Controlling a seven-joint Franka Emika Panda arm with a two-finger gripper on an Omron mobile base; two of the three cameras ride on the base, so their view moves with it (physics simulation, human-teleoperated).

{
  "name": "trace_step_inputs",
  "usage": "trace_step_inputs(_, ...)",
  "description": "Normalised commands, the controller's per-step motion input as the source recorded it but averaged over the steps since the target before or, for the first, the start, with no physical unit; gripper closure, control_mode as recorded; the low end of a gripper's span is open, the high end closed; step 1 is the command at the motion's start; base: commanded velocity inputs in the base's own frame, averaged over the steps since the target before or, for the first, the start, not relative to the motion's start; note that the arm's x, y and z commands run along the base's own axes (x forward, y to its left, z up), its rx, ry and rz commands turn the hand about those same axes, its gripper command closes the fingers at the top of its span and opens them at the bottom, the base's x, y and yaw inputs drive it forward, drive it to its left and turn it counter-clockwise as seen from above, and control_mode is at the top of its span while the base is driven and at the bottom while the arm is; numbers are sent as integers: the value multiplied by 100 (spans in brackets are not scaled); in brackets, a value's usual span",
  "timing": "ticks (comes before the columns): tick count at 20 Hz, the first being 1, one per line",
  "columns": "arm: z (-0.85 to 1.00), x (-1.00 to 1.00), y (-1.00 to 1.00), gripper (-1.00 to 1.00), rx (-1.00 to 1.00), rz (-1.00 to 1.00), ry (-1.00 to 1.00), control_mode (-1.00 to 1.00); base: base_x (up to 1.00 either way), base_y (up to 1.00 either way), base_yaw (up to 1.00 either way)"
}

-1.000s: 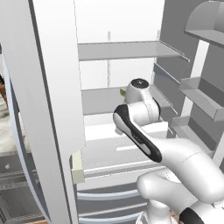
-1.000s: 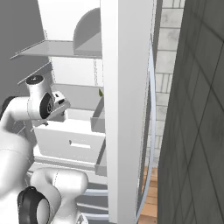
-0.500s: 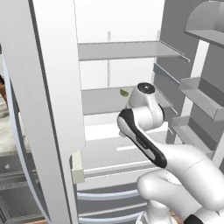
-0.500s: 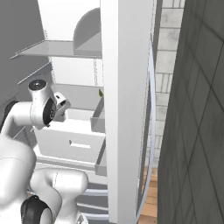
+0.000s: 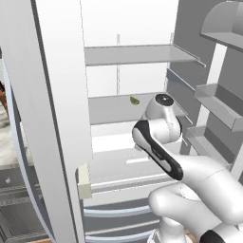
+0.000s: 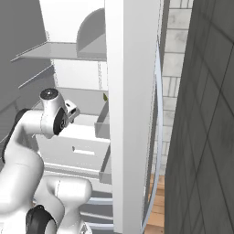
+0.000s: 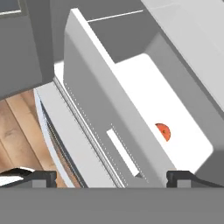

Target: Fully open the fridge drawer.

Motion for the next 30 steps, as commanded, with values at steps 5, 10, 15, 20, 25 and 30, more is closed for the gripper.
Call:
trace_step_inputs(5, 0, 36, -43, -100, 5, 7, 0, -100, 0, 0, 0)
trace_step_inputs(10, 0, 25, -9, -100, 0, 7, 0, -100, 0, 0, 0)
trace_step_inputs(15, 0, 44, -4, -100, 0, 9, 0, -100, 0, 0, 0)
trace_step_inputs(20, -8, 24, 0, -100, 0, 8, 0, -100, 0, 0, 0)
trace_step_inputs(25, -29, 27, 0, -100, 0, 10, 0, -100, 0, 0, 0)
trace_step_inputs(30, -35, 30, 0, -100, 0, 10, 0, -100, 0, 0, 0)
